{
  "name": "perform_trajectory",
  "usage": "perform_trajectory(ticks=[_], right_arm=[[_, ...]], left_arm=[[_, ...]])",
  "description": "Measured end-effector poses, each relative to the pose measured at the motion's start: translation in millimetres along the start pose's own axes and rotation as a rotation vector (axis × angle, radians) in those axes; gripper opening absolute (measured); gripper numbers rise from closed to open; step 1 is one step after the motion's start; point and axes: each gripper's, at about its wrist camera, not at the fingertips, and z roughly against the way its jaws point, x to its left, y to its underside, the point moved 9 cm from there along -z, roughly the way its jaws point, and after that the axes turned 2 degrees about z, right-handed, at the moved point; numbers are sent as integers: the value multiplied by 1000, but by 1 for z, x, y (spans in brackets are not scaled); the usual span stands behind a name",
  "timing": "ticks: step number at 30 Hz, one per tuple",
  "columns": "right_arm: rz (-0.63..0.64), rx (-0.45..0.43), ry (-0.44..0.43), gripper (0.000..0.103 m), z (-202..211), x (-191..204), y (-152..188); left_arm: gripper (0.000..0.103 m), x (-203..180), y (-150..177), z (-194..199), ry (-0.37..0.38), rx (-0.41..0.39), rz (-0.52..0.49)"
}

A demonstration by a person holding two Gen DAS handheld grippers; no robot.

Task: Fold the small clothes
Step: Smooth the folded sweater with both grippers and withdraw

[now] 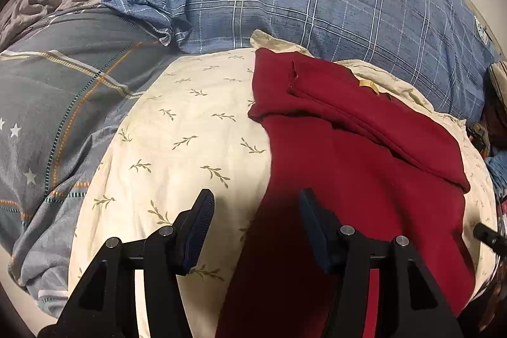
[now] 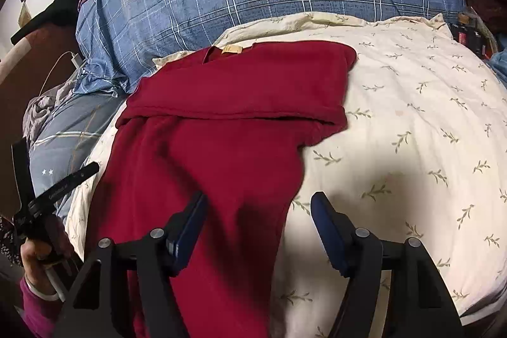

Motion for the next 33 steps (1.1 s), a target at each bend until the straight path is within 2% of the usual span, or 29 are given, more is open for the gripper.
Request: perform_trajectory(ticks=[6,10,12,14,17,20,21,23,24,27,28,30,31,32,33], right_arm=[[-75,-6,16,70,-27,-26,-12],[-115,-35,-19,71,-42,-33,-23],[-70,-48,-14,59,-48,-28,-28],[8,-61,25,12,-55,-22,-33],[73,-86,78,9,-50,-20,-37],[147,-145,222,3,-33,-35,-43],[122,-145,218,3,-34,-44,-44],[13,-90,133,3,-45,-57,-39],[-2,-77,113,3,-49,-57,-36],[27,-84,92,4,-42,-42,-31],[17,-84,77,9,-36,-40,-30],[8,-82,45,12,-26,-35,-27],[9,-77,17,20,-17,-32,-22],[13,-73,3,34,-13,-29,-19],[19,-68,-11,40,-7,-25,-14]], left_arm=[[58,7,2,-20,11,56,42],[64,4,0,-31,-4,59,30],[66,1,-2,-35,-13,50,8],[67,-1,-2,-39,-26,48,-8],[67,-2,-3,-40,-24,46,-10],[67,1,-2,-38,-2,51,8],[67,3,-1,-37,5,53,11],[67,5,0,-36,7,55,7],[67,6,1,-35,2,57,-1],[67,5,5,-29,3,62,-4],[67,5,7,-26,10,62,0],[67,7,11,-20,10,63,1],[67,8,13,-17,4,62,-1],[67,8,14,-14,0,59,-3],[67,9,16,-10,-4,54,-6]])
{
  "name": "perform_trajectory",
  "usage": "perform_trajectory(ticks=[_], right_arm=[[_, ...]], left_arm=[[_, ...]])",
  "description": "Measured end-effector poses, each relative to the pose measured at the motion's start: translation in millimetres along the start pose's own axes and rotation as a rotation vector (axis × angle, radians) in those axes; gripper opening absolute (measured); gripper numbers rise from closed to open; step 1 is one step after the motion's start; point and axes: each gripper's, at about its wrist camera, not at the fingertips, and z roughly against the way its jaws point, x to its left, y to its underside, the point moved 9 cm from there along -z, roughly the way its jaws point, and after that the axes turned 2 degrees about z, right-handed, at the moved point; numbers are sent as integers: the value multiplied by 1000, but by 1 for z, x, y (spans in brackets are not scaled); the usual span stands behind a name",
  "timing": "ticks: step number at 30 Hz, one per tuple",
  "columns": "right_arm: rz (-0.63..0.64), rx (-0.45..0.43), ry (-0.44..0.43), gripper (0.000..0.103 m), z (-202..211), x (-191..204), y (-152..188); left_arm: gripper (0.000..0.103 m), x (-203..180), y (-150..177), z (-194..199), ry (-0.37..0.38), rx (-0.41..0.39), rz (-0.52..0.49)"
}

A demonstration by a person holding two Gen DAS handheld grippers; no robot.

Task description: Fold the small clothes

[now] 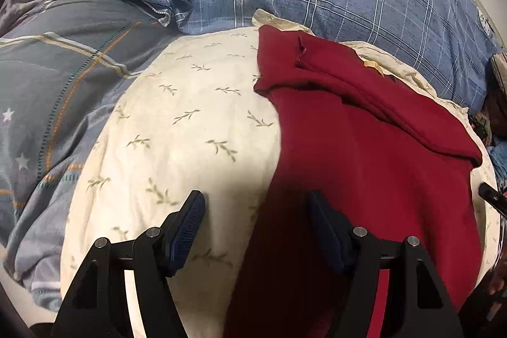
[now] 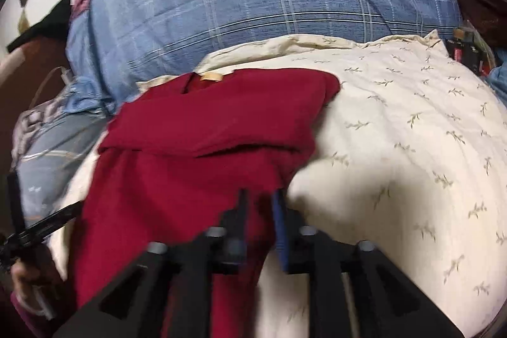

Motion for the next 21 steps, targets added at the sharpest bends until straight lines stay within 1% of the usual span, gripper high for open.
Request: perform_trajectory(ticks=[1,5,7,9,11,14,17,19,21], right_arm=[[12,4,-14,44,6,6,5],[95,27,-31,44,16,30,23],[108,48,-55,45,16,39,32],[109,75,-76,48,15,43,39],[110,105,-102,55,14,45,48],[113,143,-133,61,16,44,62],[94,185,-160,65,20,39,77],[89,235,-180,65,21,36,91],[114,276,-181,65,25,34,105]], left_arm=[[67,0,1,3,-4,-4,-2],[67,-1,7,19,-11,-24,2],[67,-2,14,26,-9,-29,-4],[67,-1,21,31,-13,-28,-16],[67,0,28,34,-17,-16,-28],[67,2,37,37,-8,8,-36],[67,4,45,42,20,30,-48],[67,8,53,47,41,53,-51],[67,12,58,50,60,66,-44]])
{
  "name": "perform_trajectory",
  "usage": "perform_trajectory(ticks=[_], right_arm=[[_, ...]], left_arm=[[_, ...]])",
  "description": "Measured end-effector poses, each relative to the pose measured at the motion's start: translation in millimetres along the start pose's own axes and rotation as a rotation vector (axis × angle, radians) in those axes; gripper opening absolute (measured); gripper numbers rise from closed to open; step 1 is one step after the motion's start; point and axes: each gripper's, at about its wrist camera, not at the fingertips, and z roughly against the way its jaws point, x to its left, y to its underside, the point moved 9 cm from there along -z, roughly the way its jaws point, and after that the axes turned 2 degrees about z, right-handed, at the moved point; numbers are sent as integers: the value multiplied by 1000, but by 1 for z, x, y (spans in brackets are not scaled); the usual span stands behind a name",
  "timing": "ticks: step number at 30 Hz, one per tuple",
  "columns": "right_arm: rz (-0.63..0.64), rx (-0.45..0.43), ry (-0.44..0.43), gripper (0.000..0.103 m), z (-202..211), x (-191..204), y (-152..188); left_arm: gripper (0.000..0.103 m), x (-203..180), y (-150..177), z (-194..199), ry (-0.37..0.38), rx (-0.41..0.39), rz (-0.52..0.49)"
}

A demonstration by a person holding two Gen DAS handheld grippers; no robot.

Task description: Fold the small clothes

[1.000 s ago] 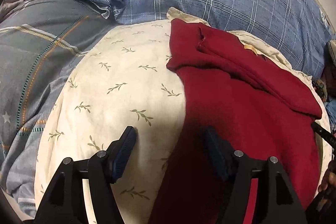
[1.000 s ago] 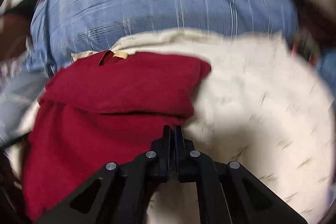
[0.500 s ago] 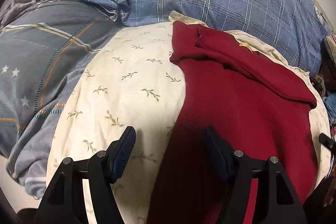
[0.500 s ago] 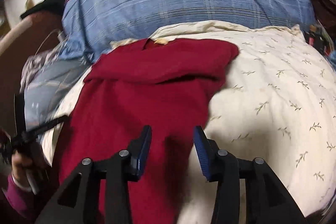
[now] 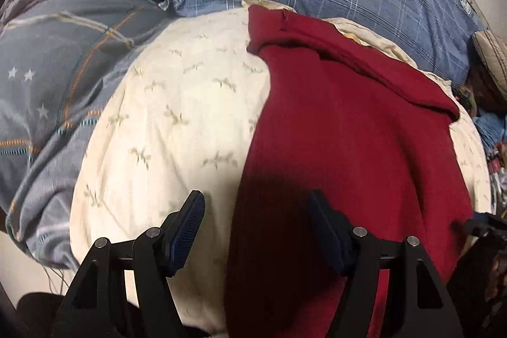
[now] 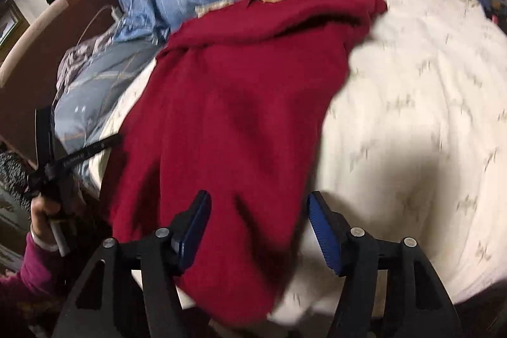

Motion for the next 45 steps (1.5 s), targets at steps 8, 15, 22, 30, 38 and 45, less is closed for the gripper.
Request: perform_trajectory(ticks=[8,15,22,30,38,45], right_arm=[[49,93,-83,65,1,8,47],[74,135,-168,67,-10,27,62],[61,121,-301,66,-4,40,51],[27,133,-303,67,-12,33,56],[37,136,-330,62,-20,36,59],[-76,103,-320,8,-16,12,61]], left_arm=[[67,11,35,13,12,81,-70],[66,9,54,19,3,141,-95],[64,12,58,19,48,171,-39],[61,4,57,15,59,177,-52],[44,-2,54,11,77,187,-47],[8,-2,53,13,105,170,1]])
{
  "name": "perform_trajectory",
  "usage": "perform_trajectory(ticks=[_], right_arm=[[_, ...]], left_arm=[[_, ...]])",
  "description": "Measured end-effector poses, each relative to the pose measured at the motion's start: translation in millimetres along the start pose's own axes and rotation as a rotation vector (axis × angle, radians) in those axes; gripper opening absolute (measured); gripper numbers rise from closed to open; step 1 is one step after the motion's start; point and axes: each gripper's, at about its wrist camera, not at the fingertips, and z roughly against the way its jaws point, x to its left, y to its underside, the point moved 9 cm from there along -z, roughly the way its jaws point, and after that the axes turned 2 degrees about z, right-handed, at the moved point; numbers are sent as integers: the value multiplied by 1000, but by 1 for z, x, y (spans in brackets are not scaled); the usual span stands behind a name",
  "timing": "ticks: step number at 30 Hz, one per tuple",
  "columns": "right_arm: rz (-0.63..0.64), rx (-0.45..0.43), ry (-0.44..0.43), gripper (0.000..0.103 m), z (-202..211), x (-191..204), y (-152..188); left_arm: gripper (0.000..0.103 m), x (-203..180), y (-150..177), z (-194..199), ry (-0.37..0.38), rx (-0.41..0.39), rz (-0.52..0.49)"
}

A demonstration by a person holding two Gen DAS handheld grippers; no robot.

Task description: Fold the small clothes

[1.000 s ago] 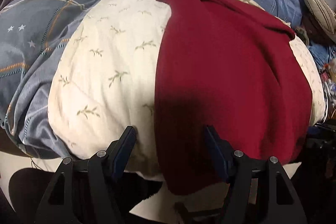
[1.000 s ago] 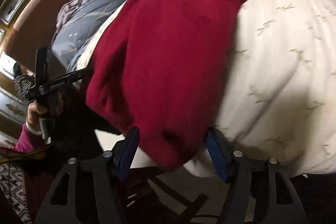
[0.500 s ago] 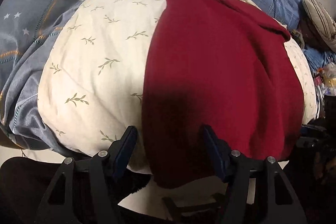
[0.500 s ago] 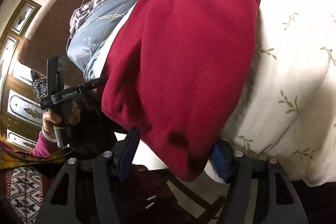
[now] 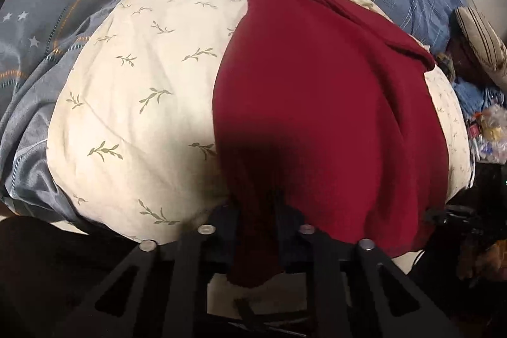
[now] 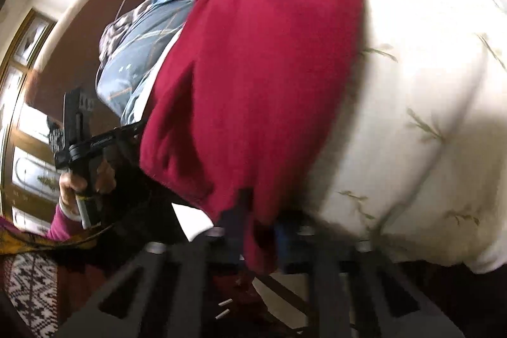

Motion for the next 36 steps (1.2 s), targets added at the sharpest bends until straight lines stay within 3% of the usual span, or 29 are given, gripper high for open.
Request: perform_trajectory(ticks=[4,7,9,13,14,19,23,29,31,32,36], right_arm=[[84,-51,-59,7,23,33,-8],[136,-55,-48,7,36,49,-11],[125,-41,-59,7,34,46,-8],[37,14,-73,7,11,25,3],[20,31,-72,14,5,22,5],[-78,56,-93,19,-19,8,15],[-54,81,-92,26,-28,19,20],[-80,111,-86,28,-36,13,30],[-83,97,-103,18,-29,16,29],[-75,84,-113,12,-24,19,27],[1,-34,-211,11,16,58,1]], left_arm=[[6,0,-6,26,53,-33,34],[6,8,-12,57,88,-92,60],[6,17,-11,67,72,-112,77],[5,31,1,56,8,-80,93],[5,29,3,51,7,-70,94],[7,24,6,35,-52,-57,42],[27,25,7,16,-85,-22,66],[34,22,3,5,-70,-43,85],[24,21,4,5,-80,-36,51],[6,19,4,6,-70,-28,35],[6,11,-9,25,21,-41,43]])
